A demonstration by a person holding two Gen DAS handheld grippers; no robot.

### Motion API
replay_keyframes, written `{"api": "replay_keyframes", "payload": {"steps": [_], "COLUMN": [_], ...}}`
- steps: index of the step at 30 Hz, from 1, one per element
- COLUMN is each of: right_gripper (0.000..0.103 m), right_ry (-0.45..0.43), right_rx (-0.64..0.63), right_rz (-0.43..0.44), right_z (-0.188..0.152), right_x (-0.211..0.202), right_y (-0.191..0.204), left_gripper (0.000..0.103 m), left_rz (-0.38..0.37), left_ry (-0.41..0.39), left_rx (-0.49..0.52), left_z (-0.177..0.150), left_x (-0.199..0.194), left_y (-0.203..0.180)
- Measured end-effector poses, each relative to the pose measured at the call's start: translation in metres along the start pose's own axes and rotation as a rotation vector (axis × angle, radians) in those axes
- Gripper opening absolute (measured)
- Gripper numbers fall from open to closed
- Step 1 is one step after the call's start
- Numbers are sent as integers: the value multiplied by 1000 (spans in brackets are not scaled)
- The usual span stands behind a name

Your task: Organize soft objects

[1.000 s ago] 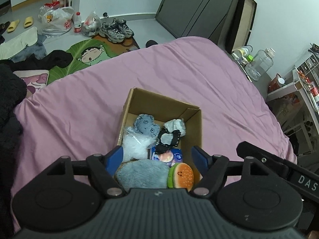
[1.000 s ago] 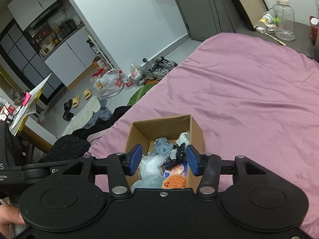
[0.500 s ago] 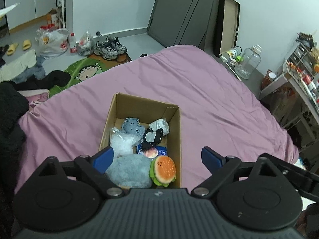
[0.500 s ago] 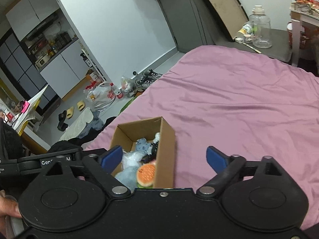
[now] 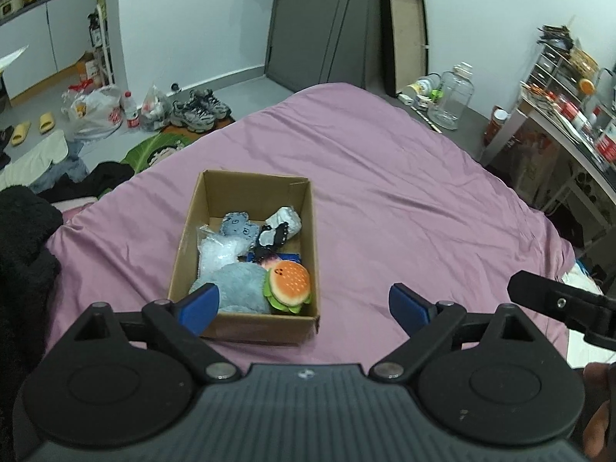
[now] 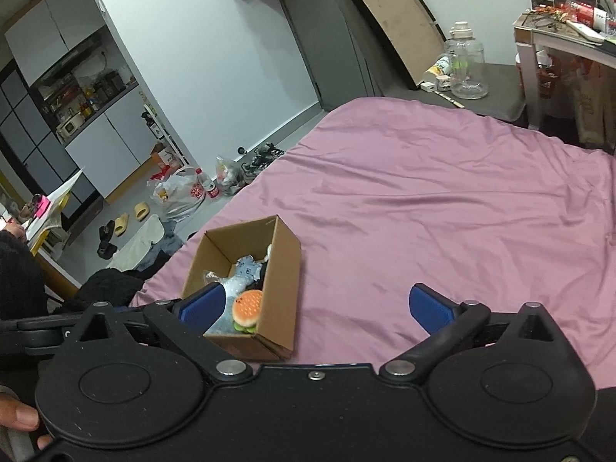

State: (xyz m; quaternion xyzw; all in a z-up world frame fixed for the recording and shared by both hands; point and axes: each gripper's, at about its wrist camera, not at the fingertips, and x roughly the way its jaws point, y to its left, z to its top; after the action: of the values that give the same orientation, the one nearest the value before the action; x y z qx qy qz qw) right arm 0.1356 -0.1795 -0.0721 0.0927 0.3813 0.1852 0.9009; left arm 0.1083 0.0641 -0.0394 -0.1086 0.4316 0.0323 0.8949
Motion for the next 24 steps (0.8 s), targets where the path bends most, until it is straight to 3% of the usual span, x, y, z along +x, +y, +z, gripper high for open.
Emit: {"api": "replay_keyframes", "payload": {"steps": [24], "right_gripper": [103], "right_ry": [-54], "right_rx": [-30], "right_rz": [-62], "right_z": [-28], "right_x": [-63], "right_y": [-15], "left_gripper": [94], "left_rz": [9], "left_ry": [-75], "left_rx": [75], "left_z": [-32], "left_x": [-61], "left_y": [-27]}}
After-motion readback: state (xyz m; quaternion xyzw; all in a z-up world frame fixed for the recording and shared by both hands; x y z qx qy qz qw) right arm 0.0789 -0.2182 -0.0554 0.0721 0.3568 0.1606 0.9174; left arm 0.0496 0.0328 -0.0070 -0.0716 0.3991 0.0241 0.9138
